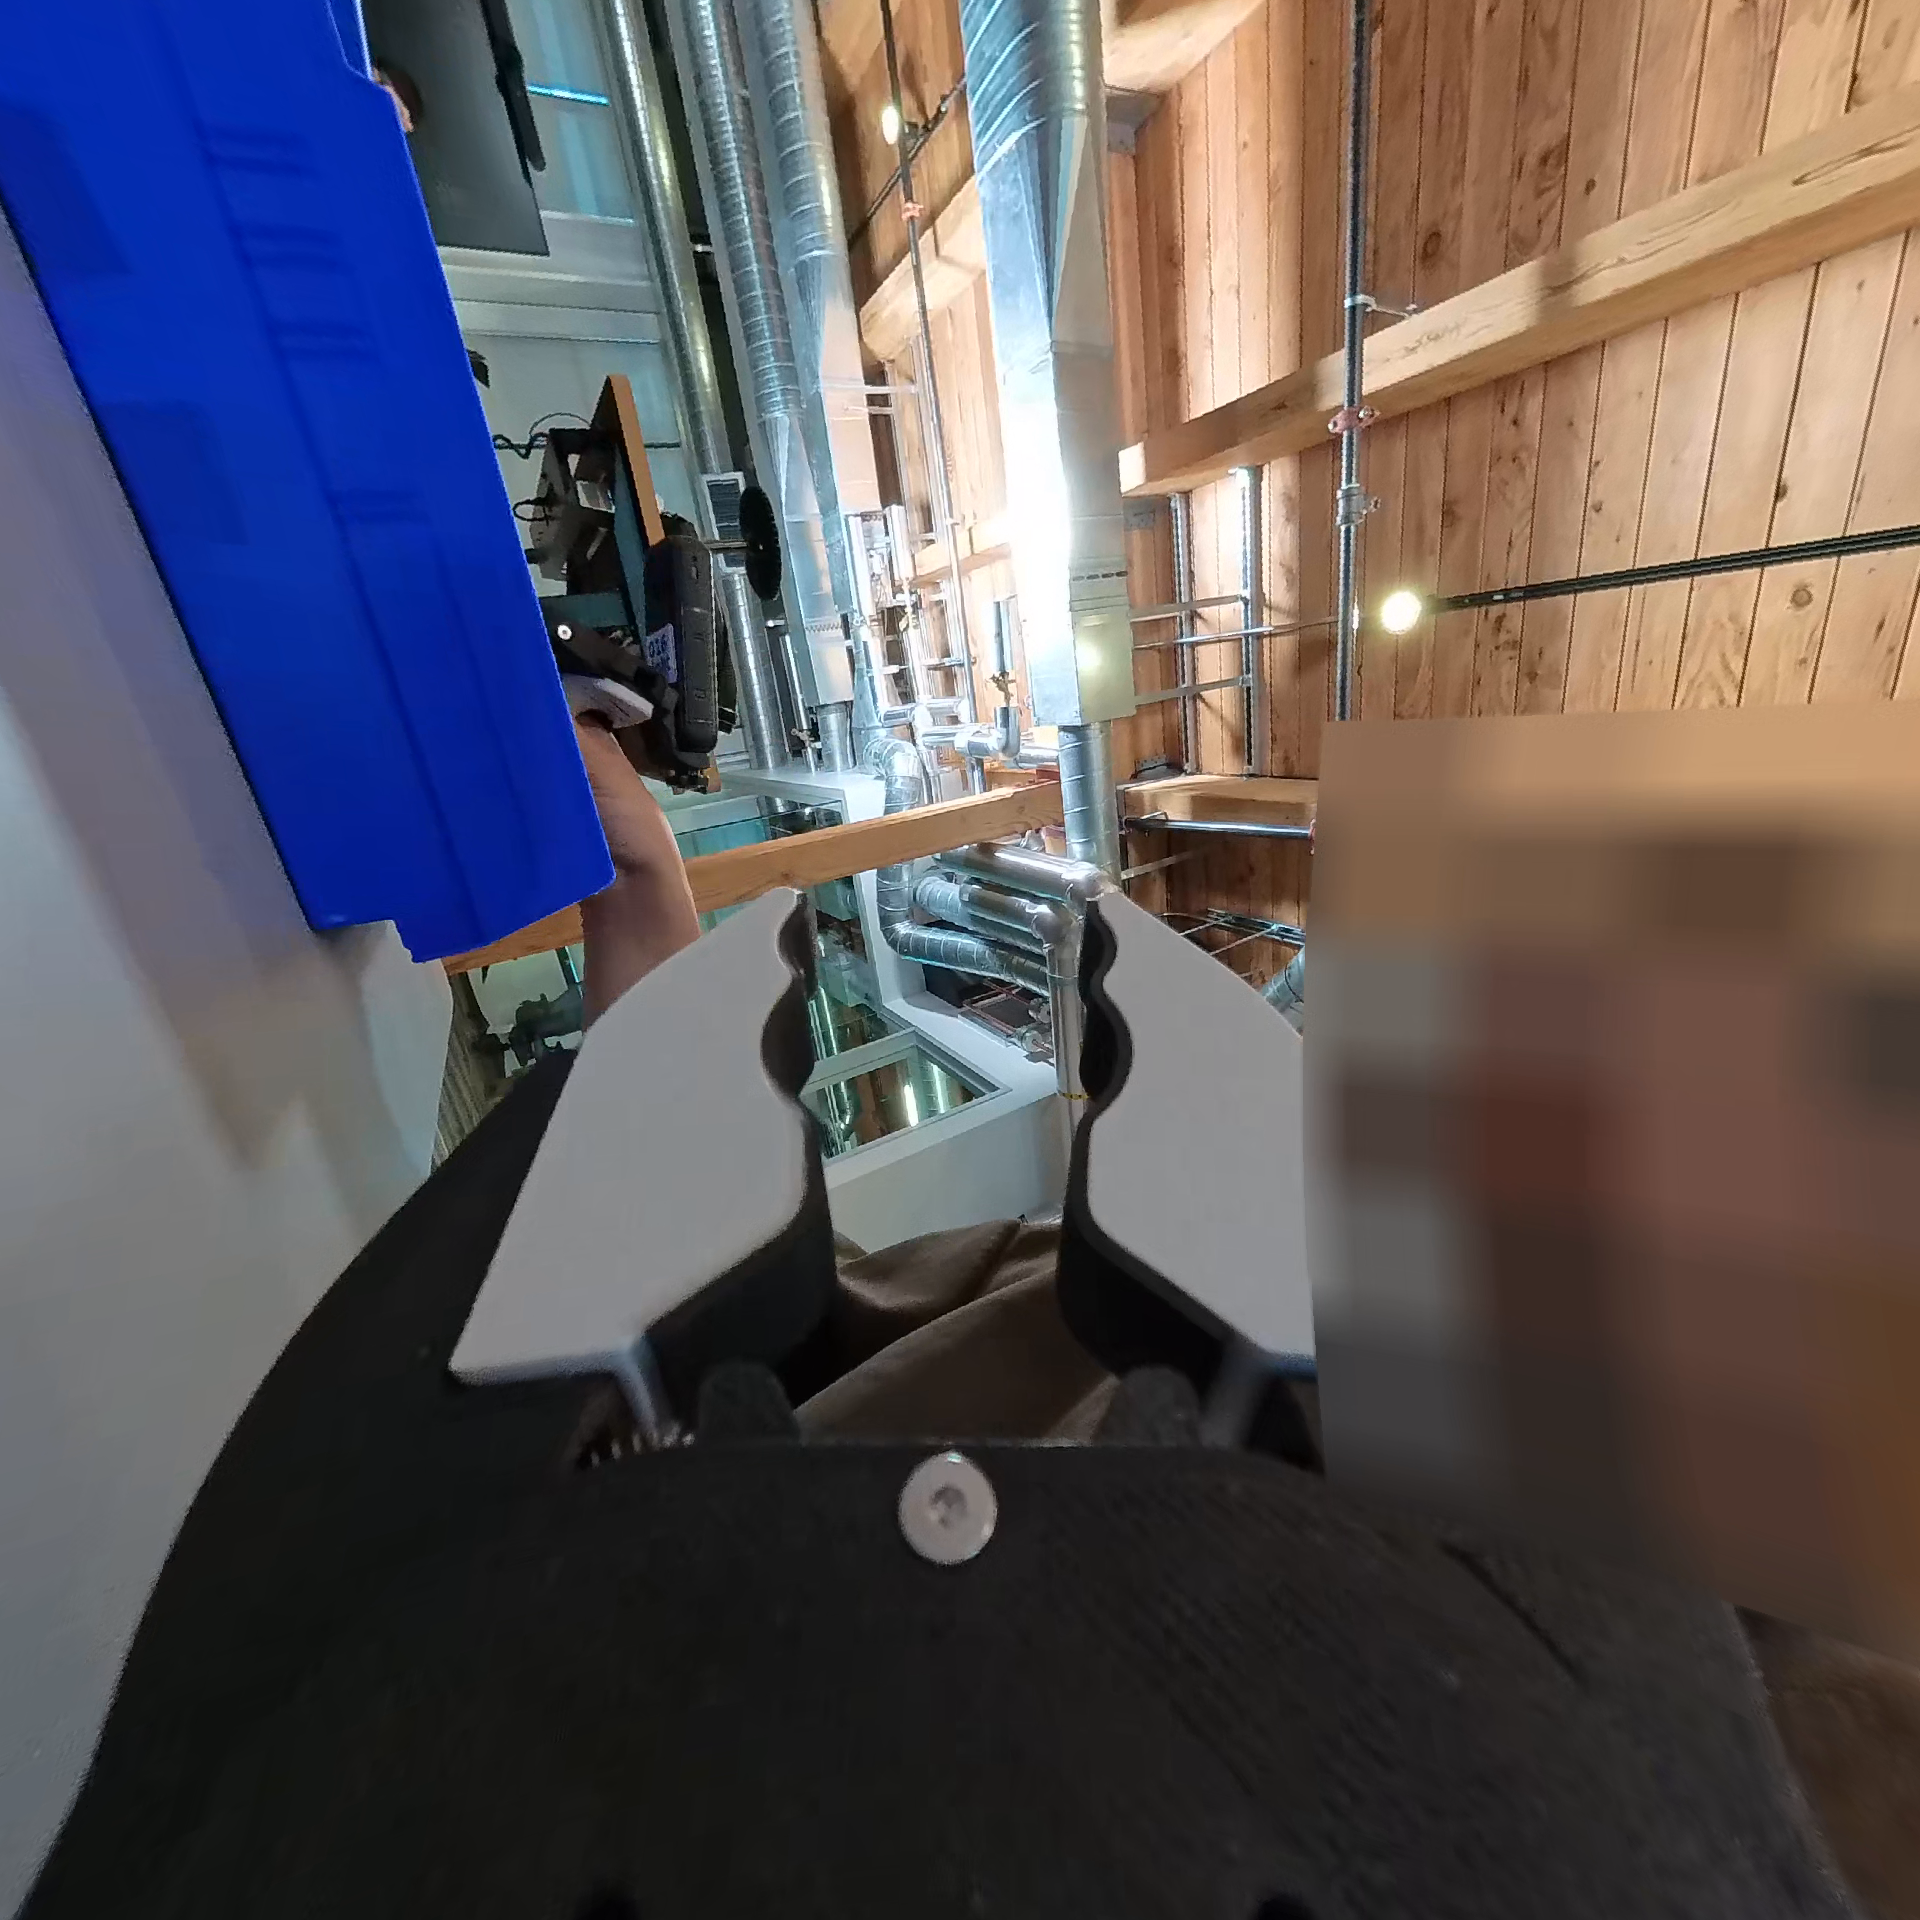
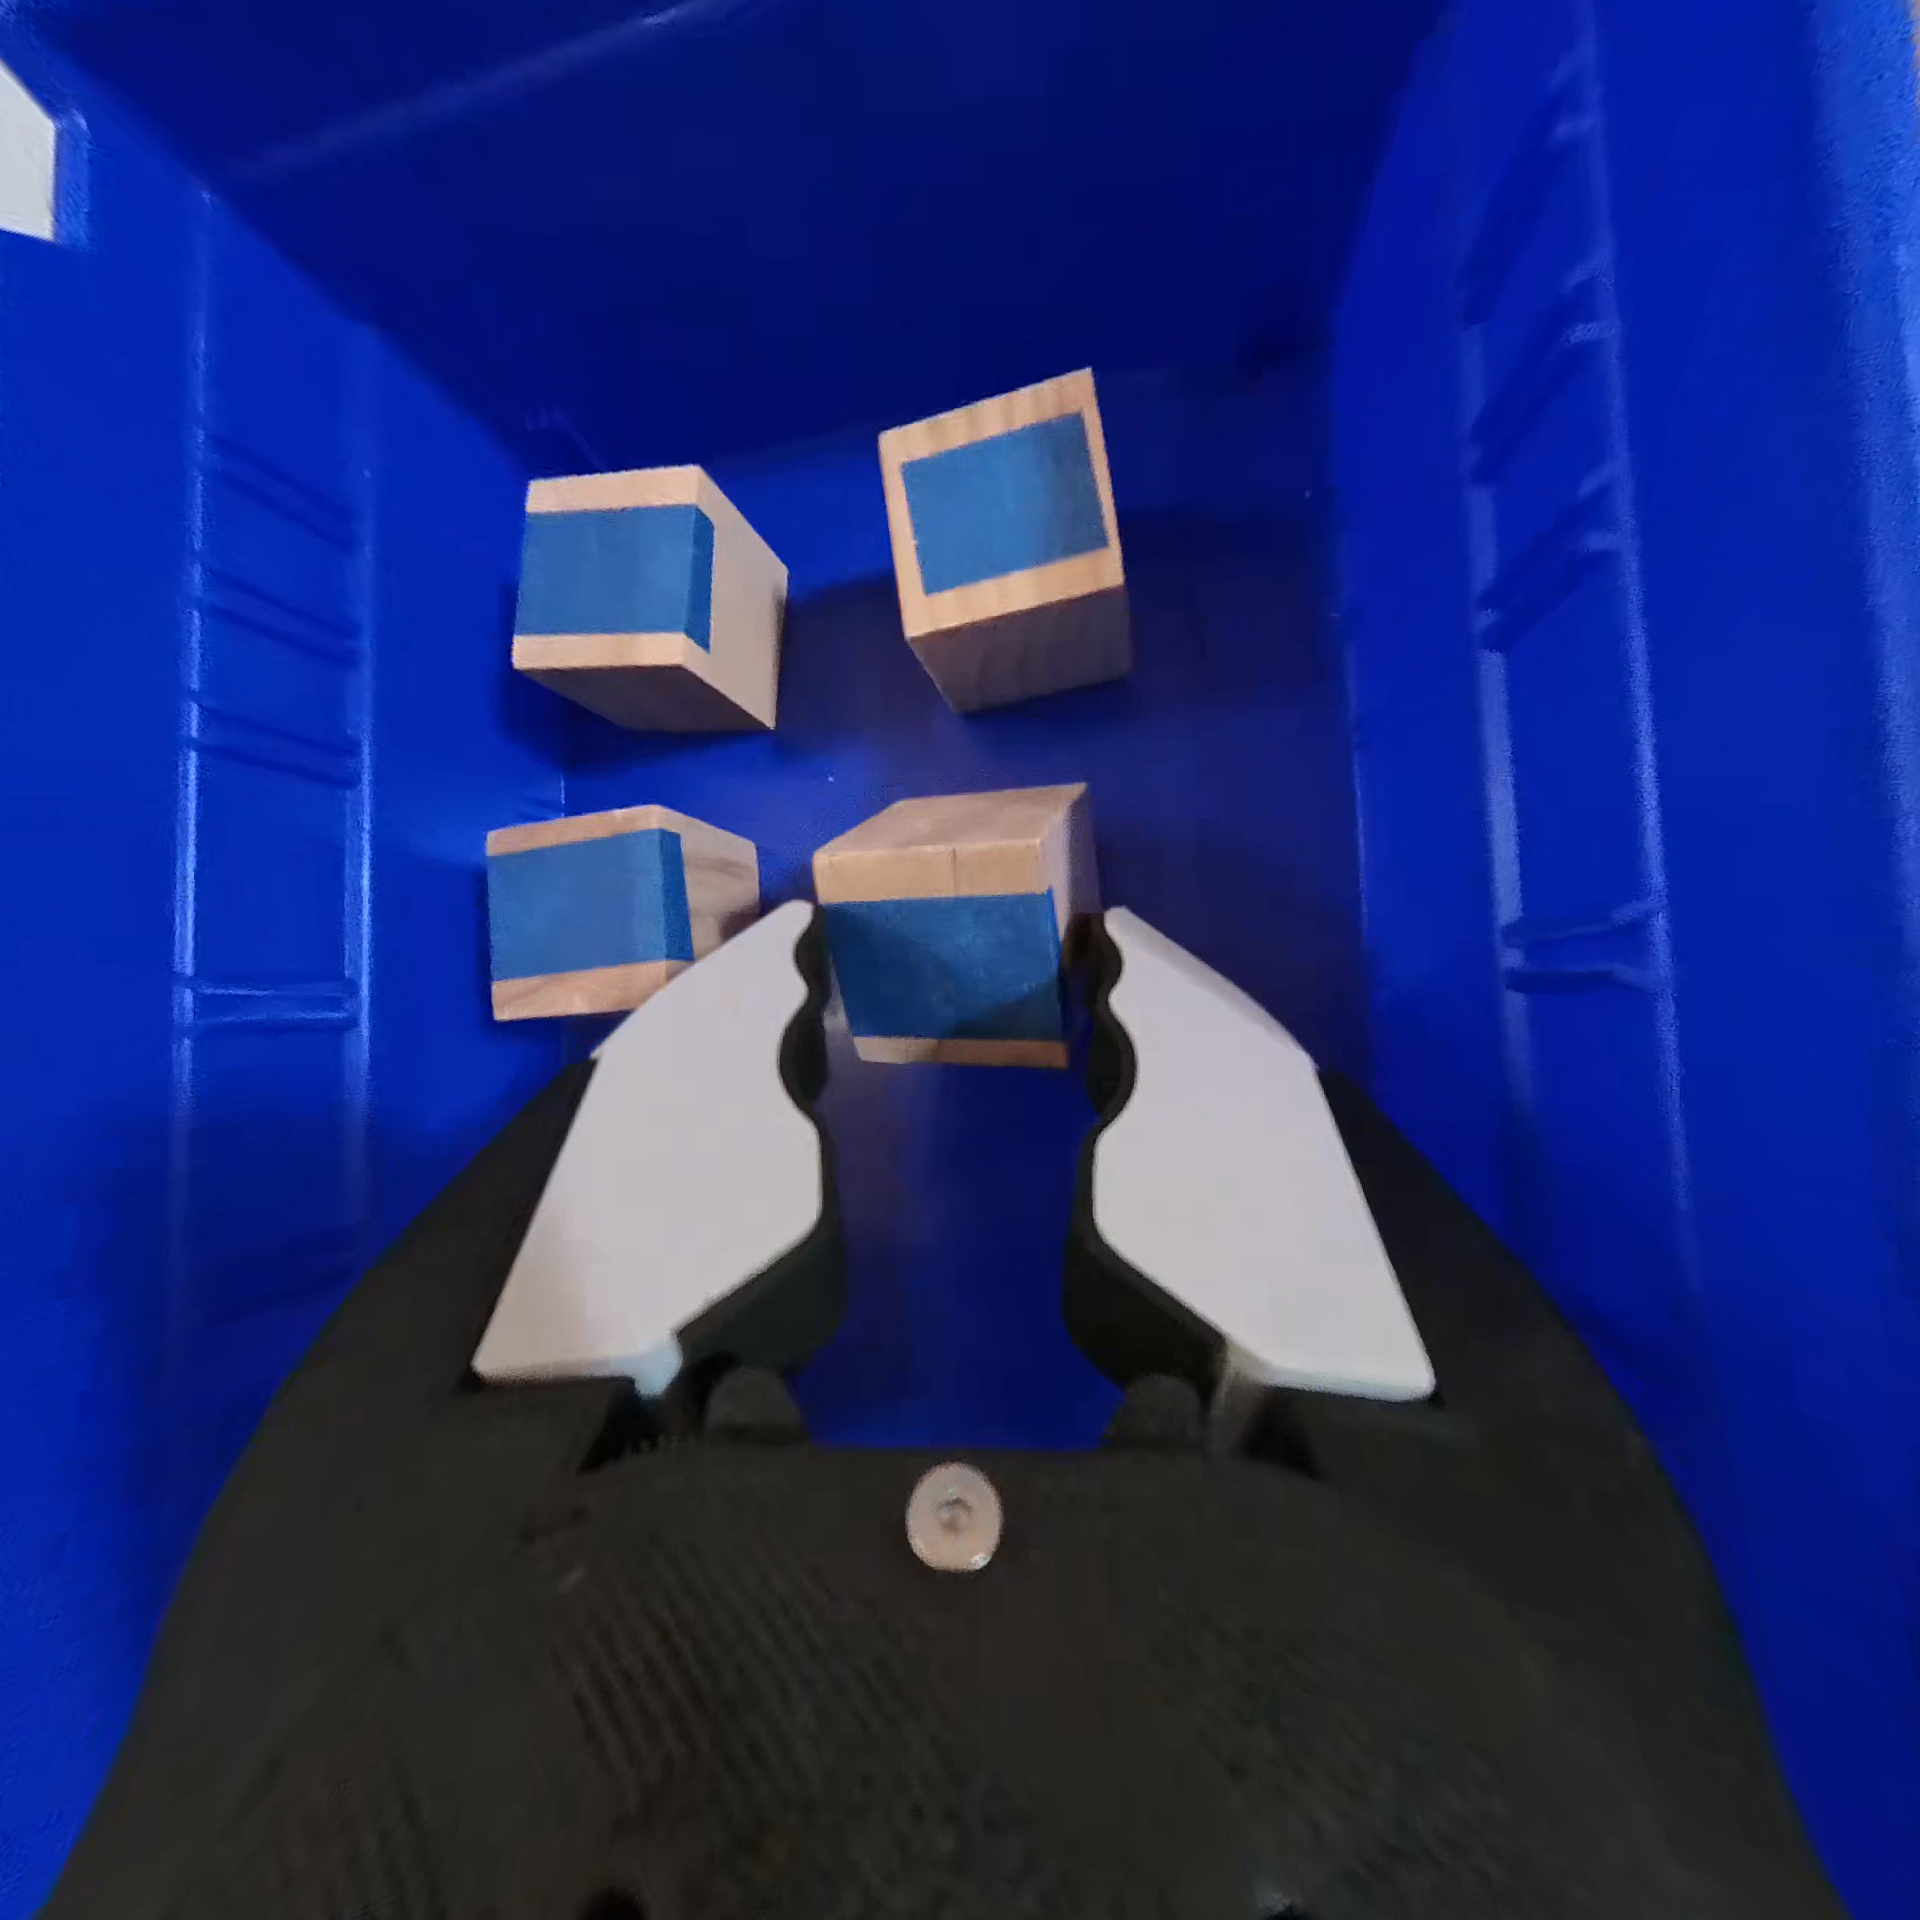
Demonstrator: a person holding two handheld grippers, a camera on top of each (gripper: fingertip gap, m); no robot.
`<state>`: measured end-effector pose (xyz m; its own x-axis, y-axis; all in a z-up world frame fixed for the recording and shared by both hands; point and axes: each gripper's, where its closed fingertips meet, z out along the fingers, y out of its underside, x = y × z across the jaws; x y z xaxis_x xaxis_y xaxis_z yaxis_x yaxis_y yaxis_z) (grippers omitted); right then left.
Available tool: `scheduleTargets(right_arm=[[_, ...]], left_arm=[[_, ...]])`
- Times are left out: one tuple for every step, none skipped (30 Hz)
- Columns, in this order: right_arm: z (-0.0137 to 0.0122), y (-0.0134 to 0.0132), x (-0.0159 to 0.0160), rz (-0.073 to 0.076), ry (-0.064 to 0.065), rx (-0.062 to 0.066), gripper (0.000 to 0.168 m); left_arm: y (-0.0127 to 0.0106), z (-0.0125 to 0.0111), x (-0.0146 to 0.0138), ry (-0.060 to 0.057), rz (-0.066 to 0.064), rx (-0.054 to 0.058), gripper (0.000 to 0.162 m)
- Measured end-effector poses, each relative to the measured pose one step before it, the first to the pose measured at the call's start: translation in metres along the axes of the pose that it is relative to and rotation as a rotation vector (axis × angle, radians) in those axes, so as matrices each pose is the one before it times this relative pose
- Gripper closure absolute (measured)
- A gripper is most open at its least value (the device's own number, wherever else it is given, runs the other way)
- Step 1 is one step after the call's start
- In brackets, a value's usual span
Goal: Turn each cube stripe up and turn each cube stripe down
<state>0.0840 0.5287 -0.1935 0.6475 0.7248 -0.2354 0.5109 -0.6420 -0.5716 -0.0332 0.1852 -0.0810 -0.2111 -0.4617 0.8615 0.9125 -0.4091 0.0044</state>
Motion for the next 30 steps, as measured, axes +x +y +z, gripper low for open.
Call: scheduleTargets(right_arm=[[-0.00048,-0.00051,-0.0001,0.0095,-0.01,0.0007,0.119],[-0.00108,-0.0012,-0.00027,0.0096,-0.0095,0.0059,0.122],[-0.00196,-0.00202,-0.00113,0.0079,-0.011,0.0124,0.121],[-0.00289,-0.00291,-0.00166,0.0035,-0.0094,0.0164,0.116],[-0.00393,-0.00374,-0.00189,-0.0032,-0.0035,0.0185,0.114],[-0.00495,-0.00472,-0.00158,-0.0091,0.0062,0.0217,0.112],[-0.00585,-0.00585,-0.00243,-0.0154,0.0095,0.0264,0.112],[-0.00689,-0.00753,-0.00526,-0.0198,0.0011,0.0353,0.113],[-0.00782,-0.01041,-0.01001,-0.0228,-0.0184,0.0525,0.113],[-0.00828,-0.01253,-0.01462,-0.0253,-0.0357,0.0661,0.114],[-0.00809,-0.01298,-0.01812,-0.0286,-0.0446,0.0667,0.115],[-0.00728,-0.01262,-0.02121,-0.0372,-0.0512,0.0628,0.117],[-0.00611,-0.01206,-0.02276,-0.0481,-0.0474,0.0606,0.117],[-0.00475,-0.01047,-0.02195,-0.0552,-0.0313,0.0542,0.116],[-0.00339,-0.00762,-0.01948,-0.0639,-0.0083,0.0386,0.109],[-0.00278,-0.00354,-0.01618,-0.0739,0.0157,0.0134,0.102],[-0.00319,-0.00023,-0.01503,-0.0789,0.02,-0.0097,0.098],[-0.00362,0.00106,-0.01419,-0.0738,0.0198,-0.0157,0.094],[-0.00398,0.00057,-0.01385,-0.0607,0.0167,-0.0055,0.092],[-0.00394,-0.00015,-0.01527,-0.0451,0.004,0.0104,0.091],[-0.00335,-0.00042,-0.01743,-0.0246,-0.0094,0.0245,0.092],[-0.0024,-0.00026,-0.02037,-0.0135,-0.0312,0.0292,0.094],[-0.00104,0.0014,-0.02122,-0.0082,-0.0407,0.0184,0.097],[0.00084,0.00315,-0.01978,0.0011,-0.0381,0.0065,0.1],[0.00216,0.00387,-0.01855,0.0081,-0.0428,-0.0001,0.101],[0.00349,0.00455,-0.01701,0.0187,-0.0443,-0.0055,0.102],[0.00426,0.00548,-0.01499,0.0243,-0.0447,-0.0111,0.102],[0.00453,0.0061,-0.01111,0.0215,-0.0315,-0.0179,0.102],[0.00416,0.00556,-0.00724,0.0182,-0.015,-0.0189,0.102],[0.00334,0.00414,-0.00658,0.0137,-0.0184,-0.0129,0.102]], left_arm=[[-0.00048,-0.00036,0.00001,-0.001,0.0006,0.0021,0.113],[-0.00043,-0.0003,-0.00006,-0.0008,0.0003,0.0001,0.113],[-0.00022,-0.00017,0.00033,0.0002,0.0001,-0.0008,0.113],[-0.00046,-0.00023,0.00066,0.0007,0.0006,0.0003,0.113],[-0.0004,-0.00022,0.00108,0.0015,0.0029,0.0008,0.113],[-0.00023,0.00004,0.00141,0.001,0.0057,-0.0006,0.113],[-0.00029,-0.00009,0.00143,-0.0003,0.0084,-0.002,0.113],[-0.00064,0.00003,0.00154,-0.0014,0.0103,-0.0016,0.113],[-0.0014,-0.00017,0.0019,-0.0022,0.0134,0.0013,0.113],[-0.00218,0.0,0.0026,-0.0024,0.018,0.0023,0.113],[-0.00307,-0.00015,0.00333,-0.0024,0.0248,0.0032,0.113],[-0.00445,-0.00009,0.00412,-0.0049,0.0326,0.0056,0.113],[-0.0058,-0.00002,0.00494,-0.0071,0.0405,0.0053,0.113],[-0.00743,0.00009,0.00608,-0.0081,0.0494,0.0026,0.112],[-0.00908,0.0002,0.0075,-0.0096,0.0584,-0.0057,0.11],[-0.01087,-0.00038,0.00698,-0.0254,0.0691,-0.0179,0.105],[-0.01433,-0.00244,0.00634,-0.0404,0.08,-0.021,0.097],[-0.01897,-0.00598,0.00669,-0.0451,0.0948,-0.0093,0.091],[-0.02507,-0.00966,0.00572,-0.0553,0.1068,0.017,0.089],[-0.02895,-0.01223,0.00287,-0.0667,0.1143,0.0323,0.086],[-0.03024,-0.01362,-0.00194,-0.0783,0.1171,0.035,0.082],[-0.02957,-0.01491,-0.01169,-0.1148,0.1064,0.0285,0.083],[-0.02712,-0.01577,-0.02053,-0.1391,0.0953,0.0226,0.083],[-0.023,-0.01573,-0.02677,-0.1432,0.0913,0.0179,0.084],[-0.01641,-0.01422,-0.03524,-0.1659,0.0802,0.0034,0.085],[-0.00873,-0.01082,-0.03893,-0.1617,0.0722,-0.0145,0.084],[-0.00189,-0.00622,-0.03763,-0.1343,0.0673,-0.0223,0.084],[0.00617,-0.00195,-0.03714,-0.1273,0.0462,-0.04,0.083],[0.01277,0.00279,-0.0333,-0.1055,0.033,-0.0598,0.081],[0.01742,0.00668,-0.02858,-0.0812,0.0254,-0.0761,0.079]])
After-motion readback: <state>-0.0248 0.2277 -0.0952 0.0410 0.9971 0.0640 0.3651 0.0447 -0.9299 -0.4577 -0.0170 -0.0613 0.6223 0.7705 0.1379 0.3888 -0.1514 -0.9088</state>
